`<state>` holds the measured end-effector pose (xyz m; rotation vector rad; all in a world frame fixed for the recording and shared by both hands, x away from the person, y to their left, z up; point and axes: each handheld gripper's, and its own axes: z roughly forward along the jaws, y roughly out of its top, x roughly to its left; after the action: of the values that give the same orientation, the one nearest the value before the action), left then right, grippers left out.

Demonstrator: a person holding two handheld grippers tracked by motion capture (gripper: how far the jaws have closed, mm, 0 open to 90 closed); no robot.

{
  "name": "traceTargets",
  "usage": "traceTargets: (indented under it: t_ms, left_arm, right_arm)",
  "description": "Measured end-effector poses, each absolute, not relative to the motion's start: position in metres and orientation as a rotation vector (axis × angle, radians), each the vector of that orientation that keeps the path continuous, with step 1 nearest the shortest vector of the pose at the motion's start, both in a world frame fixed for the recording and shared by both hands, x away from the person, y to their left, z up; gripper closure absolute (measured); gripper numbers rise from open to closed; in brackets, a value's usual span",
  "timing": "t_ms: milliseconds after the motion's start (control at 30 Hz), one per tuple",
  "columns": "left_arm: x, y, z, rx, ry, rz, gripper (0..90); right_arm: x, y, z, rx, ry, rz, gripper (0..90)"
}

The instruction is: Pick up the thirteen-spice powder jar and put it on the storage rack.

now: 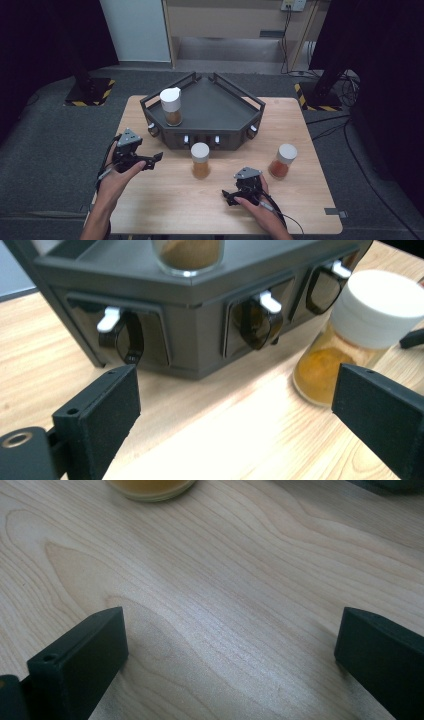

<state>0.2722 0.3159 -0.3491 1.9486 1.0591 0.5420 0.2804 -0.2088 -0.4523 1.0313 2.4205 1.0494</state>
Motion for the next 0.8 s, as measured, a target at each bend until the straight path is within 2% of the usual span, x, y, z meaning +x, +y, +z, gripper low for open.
traceTargets:
  t_ms: [800]
  left_arm:
    - [0.245, 0.324, -0.393, 1.968, 1.137, 0.505, 4.0]
  right_arm:
    - [0.280, -0.209, -0.453, 1.031, 2.419, 1.051, 0.8]
